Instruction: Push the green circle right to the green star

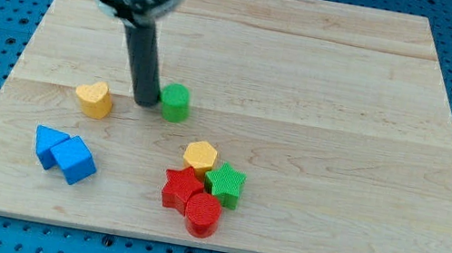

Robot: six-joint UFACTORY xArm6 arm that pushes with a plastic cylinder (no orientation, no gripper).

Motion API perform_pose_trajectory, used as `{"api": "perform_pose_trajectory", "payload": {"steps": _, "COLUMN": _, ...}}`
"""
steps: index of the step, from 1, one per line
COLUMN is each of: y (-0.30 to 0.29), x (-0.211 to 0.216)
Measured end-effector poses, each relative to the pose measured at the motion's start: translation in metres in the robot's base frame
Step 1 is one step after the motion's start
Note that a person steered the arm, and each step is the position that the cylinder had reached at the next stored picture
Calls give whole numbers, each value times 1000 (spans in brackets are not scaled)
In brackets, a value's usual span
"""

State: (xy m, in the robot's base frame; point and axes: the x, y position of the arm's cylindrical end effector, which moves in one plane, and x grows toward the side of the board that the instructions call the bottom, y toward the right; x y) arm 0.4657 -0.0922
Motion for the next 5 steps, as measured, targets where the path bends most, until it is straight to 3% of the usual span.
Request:
{"api": "perform_pose_trajectory", "payload": {"steps": 1, "y": 29, "x": 10}}
{"api": "perform_pose_trajectory", "payload": {"steps": 2, "y": 43, "x": -26}}
{"api": "perform_pose_trajectory", "payload": {"steps": 3, "y": 36, "x": -41}}
{"api": "perform_pose_trajectory", "payload": {"steps": 4, "y": 77, "x": -42}}
{"api": "perform_pose_trajectory", "payload": {"steps": 5, "y": 128, "x": 5}}
